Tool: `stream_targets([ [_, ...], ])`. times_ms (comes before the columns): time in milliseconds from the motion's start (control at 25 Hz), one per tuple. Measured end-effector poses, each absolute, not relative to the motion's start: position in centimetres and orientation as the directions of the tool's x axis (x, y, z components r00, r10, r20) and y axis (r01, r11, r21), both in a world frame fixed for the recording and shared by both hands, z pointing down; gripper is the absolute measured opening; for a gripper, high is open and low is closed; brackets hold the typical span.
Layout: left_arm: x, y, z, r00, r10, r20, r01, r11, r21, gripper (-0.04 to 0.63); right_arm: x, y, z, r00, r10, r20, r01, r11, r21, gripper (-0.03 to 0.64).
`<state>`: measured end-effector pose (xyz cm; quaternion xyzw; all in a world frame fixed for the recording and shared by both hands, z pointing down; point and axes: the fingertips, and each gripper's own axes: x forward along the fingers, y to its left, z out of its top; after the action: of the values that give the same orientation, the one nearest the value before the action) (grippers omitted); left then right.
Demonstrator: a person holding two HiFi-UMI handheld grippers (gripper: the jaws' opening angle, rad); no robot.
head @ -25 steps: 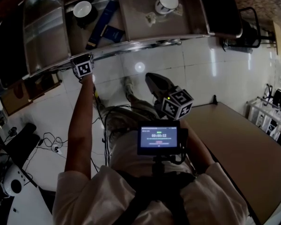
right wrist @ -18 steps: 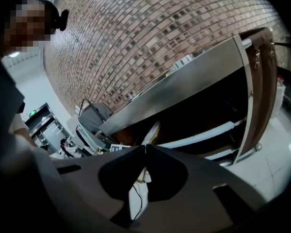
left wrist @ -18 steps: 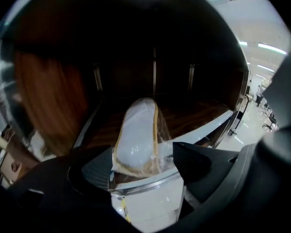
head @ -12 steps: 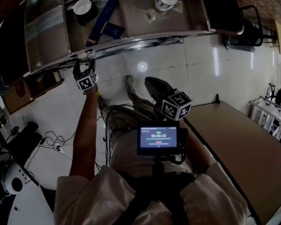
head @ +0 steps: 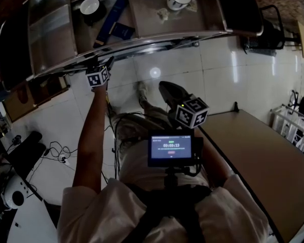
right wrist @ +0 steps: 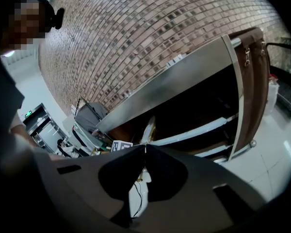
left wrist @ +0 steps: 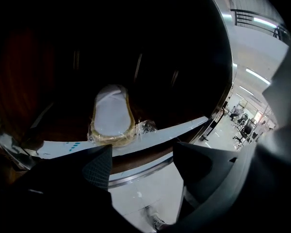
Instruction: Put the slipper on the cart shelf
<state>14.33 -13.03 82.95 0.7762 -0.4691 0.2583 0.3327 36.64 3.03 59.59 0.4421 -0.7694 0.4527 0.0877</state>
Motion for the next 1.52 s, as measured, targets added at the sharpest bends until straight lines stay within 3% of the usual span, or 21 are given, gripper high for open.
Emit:
stream_targets([
  [280,17.1,-7.3,77.3,0.623,-0.479,0.619,-0.780,-0.440,0.445,0.347,36.5,0.5,56.0,-0.599,-0.647,0.472,-0.777,0.329,-0.537,0.015],
  [400,16.8,-4.3,71.9,0.660,-0.510,0.552,-0.751,-0.473,0.460,0.159,36.6,-1.1,53.6,-0.613,-0.670,0.419,-0.767,0.377,-0.519,0.015],
  [560,14.1,-2.4,63.1,0.653,-0.618,0.438,-0.755,-0.485,0.442,0.002,36.1,-3.3,49.7,-0.647,-0.684,0.338,-0.741,0.459,-0.490,0.015],
  [840,9.3,-0.7,50.2,0.596,-0.781,0.188,-0.731,-0.430,0.530,0.002,34.3,-4.4,41.4,-0.723,-0.662,0.199,-0.674,0.611,-0.416,0.015],
  [1160,6.1,0.8,40.0,0.553,-0.833,-0.038,-0.703,-0.490,0.515,0.002,32.6,-2.5,34.3,-0.765,-0.636,0.098,-0.620,0.687,-0.380,0.015],
  [1520,5.7,2.5,38.4,0.594,-0.804,0.000,-0.711,-0.525,0.468,0.002,30.3,1.0,31.0,-0.752,-0.653,0.083,-0.646,0.707,-0.287,0.015],
])
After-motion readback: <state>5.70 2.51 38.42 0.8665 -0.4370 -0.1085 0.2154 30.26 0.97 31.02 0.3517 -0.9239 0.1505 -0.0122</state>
